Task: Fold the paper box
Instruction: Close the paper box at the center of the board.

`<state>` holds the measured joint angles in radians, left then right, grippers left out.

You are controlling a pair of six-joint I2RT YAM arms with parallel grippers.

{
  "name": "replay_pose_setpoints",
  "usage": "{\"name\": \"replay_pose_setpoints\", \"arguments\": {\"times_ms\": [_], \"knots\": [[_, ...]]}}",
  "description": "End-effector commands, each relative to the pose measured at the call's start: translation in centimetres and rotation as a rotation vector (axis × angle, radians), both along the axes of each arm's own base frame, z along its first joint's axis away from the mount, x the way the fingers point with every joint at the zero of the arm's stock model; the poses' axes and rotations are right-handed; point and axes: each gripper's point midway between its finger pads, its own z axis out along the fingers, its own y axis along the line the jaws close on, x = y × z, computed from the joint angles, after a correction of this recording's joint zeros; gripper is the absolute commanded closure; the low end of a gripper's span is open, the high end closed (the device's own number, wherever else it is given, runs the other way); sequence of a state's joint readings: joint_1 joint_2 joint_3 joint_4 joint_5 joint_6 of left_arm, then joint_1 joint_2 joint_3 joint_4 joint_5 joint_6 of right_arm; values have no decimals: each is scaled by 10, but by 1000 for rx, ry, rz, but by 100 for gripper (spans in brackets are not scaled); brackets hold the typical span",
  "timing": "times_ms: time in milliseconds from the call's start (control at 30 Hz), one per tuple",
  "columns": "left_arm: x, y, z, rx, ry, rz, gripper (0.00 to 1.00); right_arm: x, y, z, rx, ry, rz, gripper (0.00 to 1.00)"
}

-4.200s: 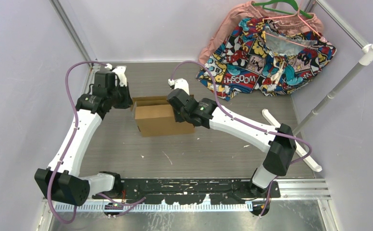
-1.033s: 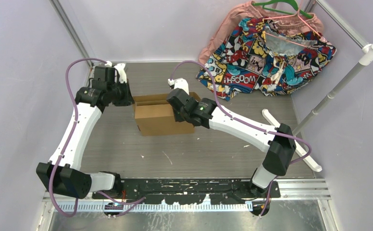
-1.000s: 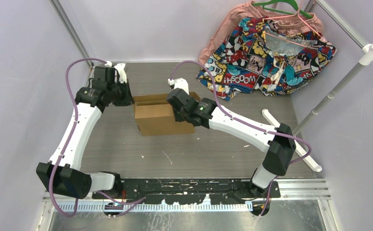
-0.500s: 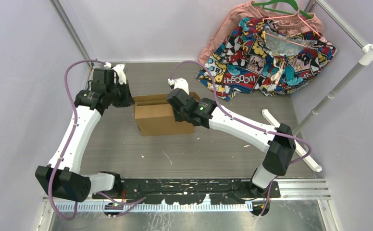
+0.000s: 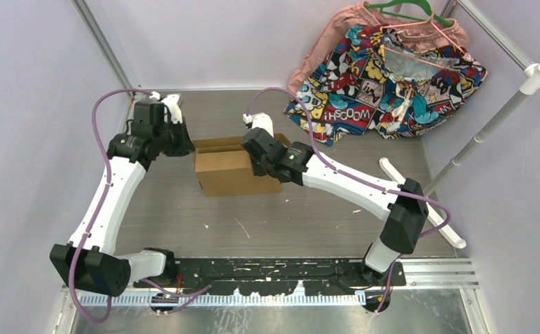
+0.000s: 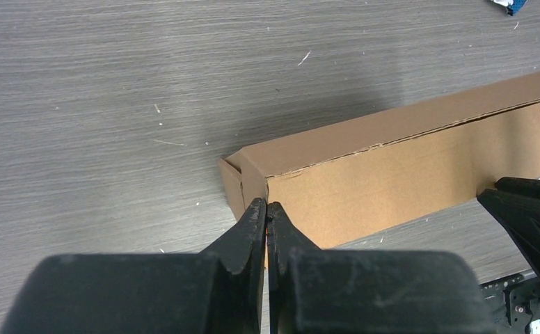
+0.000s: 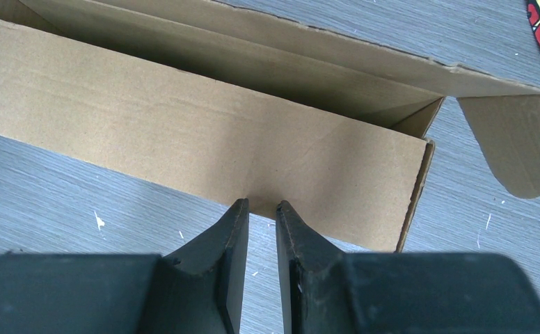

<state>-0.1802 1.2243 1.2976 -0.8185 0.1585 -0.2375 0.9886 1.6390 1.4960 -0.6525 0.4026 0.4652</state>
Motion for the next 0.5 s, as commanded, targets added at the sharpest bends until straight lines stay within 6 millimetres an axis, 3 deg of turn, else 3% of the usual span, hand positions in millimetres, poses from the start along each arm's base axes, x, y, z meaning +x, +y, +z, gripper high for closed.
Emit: {"name": "replay_pose_setpoints", "arguments": {"times_ms": [0,467], "knots": [[-12,-11,0,-52,27,-31,97,-2,4,-16,-27,33,6,73],[-13,-18,1,-79,46,-30,97,-1,6,-13,-22,26,5,74]]}}
